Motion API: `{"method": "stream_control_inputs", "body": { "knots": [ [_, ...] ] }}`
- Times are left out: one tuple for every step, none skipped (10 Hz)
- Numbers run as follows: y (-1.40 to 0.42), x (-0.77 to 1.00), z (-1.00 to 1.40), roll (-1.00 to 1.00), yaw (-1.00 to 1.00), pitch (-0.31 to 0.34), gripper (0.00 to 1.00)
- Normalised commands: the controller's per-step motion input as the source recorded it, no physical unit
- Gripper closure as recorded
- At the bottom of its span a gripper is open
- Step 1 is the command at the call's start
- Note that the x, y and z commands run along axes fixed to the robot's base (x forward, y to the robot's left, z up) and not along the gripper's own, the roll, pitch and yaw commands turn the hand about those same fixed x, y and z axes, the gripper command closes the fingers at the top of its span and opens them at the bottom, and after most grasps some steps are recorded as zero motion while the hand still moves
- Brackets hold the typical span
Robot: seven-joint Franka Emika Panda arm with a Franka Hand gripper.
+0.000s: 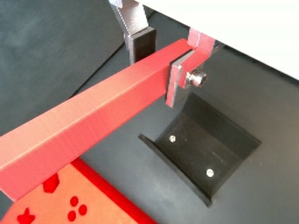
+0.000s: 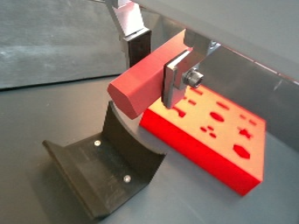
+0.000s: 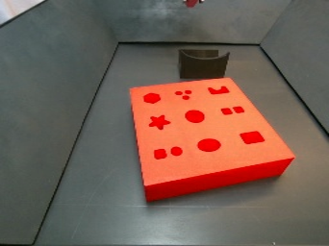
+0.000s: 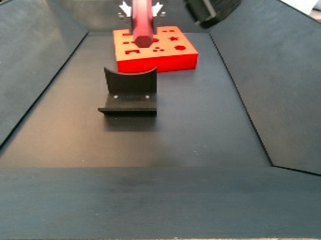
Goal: Pick up the hexagon object. Move up. Place the hexagon object on the fixture. Regrasp the hexagon object. Move to above the board. Insert the hexagon object.
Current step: Place the hexagon object on the fixture.
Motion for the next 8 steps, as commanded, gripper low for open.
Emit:
{"method": "stream_control_inputs", "body": {
  "knots": [
    [0.04, 0.48, -0.01, -0.24, -0.11, 0.096, 1.00],
    [0.04, 0.40, 0.00, -0.19, -0.11, 0.079, 1.00],
    [0.04, 0.31, -0.01, -0.18, -0.09, 0.069, 1.00],
    [0.04, 0.24, -0.01, -0.18, -0.08, 0.064, 1.00],
    [0.06, 0.13, -1.00, -1.00, -0.10, 0.032, 1.00],
    [0.07, 0.11, -1.00, -1.00, -0.11, 0.029, 1.00],
    [0.08, 0.12, -1.00, -1.00, -0.11, 0.038, 1.00],
    [0.08, 0.13, -1.00, -1.00, -0.12, 0.057, 1.00]
  ]
}}
